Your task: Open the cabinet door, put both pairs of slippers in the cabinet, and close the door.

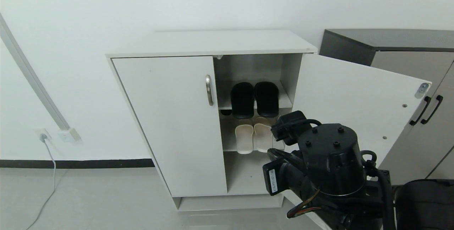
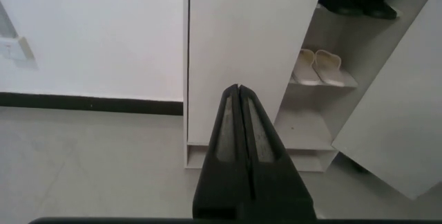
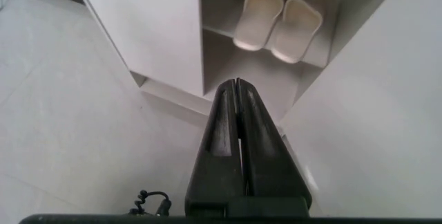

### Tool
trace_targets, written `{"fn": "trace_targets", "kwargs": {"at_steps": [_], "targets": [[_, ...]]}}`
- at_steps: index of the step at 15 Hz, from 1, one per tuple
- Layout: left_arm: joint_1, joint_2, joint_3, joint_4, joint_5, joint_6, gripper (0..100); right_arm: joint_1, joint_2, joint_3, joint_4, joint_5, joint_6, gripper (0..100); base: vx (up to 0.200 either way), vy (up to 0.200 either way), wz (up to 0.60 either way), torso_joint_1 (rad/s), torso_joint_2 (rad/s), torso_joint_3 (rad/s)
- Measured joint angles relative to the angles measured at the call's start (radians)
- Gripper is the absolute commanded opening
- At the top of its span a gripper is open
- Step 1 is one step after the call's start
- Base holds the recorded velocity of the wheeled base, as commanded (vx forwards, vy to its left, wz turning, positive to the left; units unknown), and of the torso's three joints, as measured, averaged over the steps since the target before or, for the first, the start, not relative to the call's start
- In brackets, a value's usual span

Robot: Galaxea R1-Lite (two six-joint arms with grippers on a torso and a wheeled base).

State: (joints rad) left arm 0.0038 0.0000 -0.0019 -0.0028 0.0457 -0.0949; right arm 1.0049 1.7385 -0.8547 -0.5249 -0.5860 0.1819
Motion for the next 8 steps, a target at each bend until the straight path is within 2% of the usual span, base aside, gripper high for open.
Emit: {"fn": "trace_targets", "kwargs": {"at_steps": [8], "targets": [[-0.001,0.000,0.000,0.000,0.000,0.000,0,-0.002,0.002,0.001,0.000,-0.001,-0.001,0,0.000,0.000,0.00,0.154,-0.47,-0.325]]}}
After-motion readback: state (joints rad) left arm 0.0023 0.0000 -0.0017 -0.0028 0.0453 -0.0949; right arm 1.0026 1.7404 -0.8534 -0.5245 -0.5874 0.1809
